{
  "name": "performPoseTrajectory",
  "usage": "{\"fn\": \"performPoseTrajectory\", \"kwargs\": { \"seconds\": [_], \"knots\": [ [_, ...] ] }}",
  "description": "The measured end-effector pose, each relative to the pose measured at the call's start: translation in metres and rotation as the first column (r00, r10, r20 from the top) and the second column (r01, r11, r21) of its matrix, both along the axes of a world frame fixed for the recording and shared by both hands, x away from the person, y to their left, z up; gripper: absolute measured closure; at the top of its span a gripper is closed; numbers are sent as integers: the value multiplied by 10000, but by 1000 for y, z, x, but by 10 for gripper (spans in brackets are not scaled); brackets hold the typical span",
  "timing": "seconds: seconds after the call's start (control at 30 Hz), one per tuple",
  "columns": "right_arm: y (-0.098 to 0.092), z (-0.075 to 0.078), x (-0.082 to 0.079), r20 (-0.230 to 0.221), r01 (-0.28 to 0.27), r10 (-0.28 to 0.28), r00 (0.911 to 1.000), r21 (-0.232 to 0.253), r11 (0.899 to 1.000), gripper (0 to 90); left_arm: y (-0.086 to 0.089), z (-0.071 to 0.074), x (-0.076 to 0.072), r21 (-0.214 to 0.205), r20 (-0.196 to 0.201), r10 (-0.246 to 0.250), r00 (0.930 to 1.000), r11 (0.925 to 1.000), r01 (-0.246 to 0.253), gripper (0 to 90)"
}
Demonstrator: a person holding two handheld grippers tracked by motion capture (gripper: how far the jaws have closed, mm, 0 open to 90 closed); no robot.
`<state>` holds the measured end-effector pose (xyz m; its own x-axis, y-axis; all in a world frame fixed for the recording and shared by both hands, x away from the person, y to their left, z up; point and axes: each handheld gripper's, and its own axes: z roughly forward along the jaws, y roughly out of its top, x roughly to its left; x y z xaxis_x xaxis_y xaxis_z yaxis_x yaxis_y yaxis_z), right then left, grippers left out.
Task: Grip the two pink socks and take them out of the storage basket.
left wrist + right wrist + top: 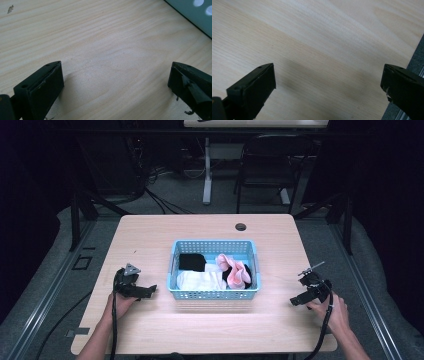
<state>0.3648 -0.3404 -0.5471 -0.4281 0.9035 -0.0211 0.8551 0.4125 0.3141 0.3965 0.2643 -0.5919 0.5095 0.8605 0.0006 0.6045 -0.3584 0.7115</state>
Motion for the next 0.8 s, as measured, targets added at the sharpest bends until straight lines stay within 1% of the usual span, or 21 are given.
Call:
{"fn": "performPoseTrajectory", "kwargs": {
  "seconds": [0.03, 0.07, 0.13, 0.17, 0.2, 0.23, 0.3, 0.33, 0.37, 0.4, 0.43, 0.47, 0.57, 0.67, 0.7, 0.73, 0.8],
  "knots": [
    [0, 3, 0, 103, -17, 17, 9999, 8, 10000, 0, 0, 0, 0, 3, 22, -11, 10000, 10000, 11, 1],
    [0, 3, 0, 103, -17, 17, 9999, 8, 10000, 0, 0, 0, 0, 3, 22, -11, 10000, 10000, 11, 1],
    [2, 14, -2, 394, -147, 139, 9991, 203, 9997, 0, 0, 0, 0, -5, 19, -3, 10000, 10000, 3, 1],
    [3, 16, -2, 484, -170, 162, 9987, 157, 9997, 0, 0, 0, 0, 5, 23, -12, 10000, 10000, 11, 1],
    [5, 19, -3, 549, -176, 155, 9984, 379, 9991, 0, 0, 0, 0, 6, 21, -13, 10000, 10000, 13, 1],
    [5, 23, -3, 675, -266, 249, 9974, 248, 9993, 0, 0, 0, 0, 9, 21, -14, 10000, 10000, 14, 1],
    [7, 28, -4, 942, -237, 182, 9954, 571, 9981, 0, 0, 0, 0, 26, 15, -29, 10000, 10000, 29, 1],
    [8, 33, -4, 890, -391, 348, 9954, 470, 9981, 0, 0, 0, 0, 28, 16, -29, 10000, 10000, 29, 1],
    [9, 35, -6, 1009, -444, 382, 9942, 607, 9972, 0, 0, 0, 0, 26, 15, -31, 10000, 10000, 31, 1],
    [9, 35, -6, 1009, -444, 382, 9942, 607, 9972, 0, 0, 0, 0, 26, 15, -31, 10000, 10000, 31, 1],
    [12, 42, -7, 1132, -625, 550, 9920, 639, 9960, 3, 0, 0, 0, 22, -5, -54, 10000, 10000, 54, 1],
    [14, 44, -8, 1284, -637, 535, 9903, 766, 9950, 4, 0, 0, 0, 24, -16, -50, 10000, 10000, 50, 1],
    [18, 51, -9, 1381, -886, 765, 9875, 840, 9925, 6, 0, 0, 0, 24, -9, -56, 10000, 10000, 56, 1],
    [25, 59, -9, 1584, -1112, 960, 9827, 902, 9897, 4, 0, 0, 0, 23, -20, -48, 10000, 10000, 48, 1],
    [29, 61, -10, 1624, -1209, 1039, 9813, 988, 9877, 3, 0, 0, 0, 23, -20, -48, 10000, 10000, 48, 1],
    [32, 65, -9, 1640, -1340, 1164, 9796, 1003, 9859, 0, 0, 0, 0, 19, -27, -45, 10000, 10000, 45, 1],
    [38, 69, -9, 1737, -1418, 1235, 9770, 973, 9851, 0, 0, 0, 0, 22, -15, -52, 10000, 10000, 52, 1]
  ]
}}
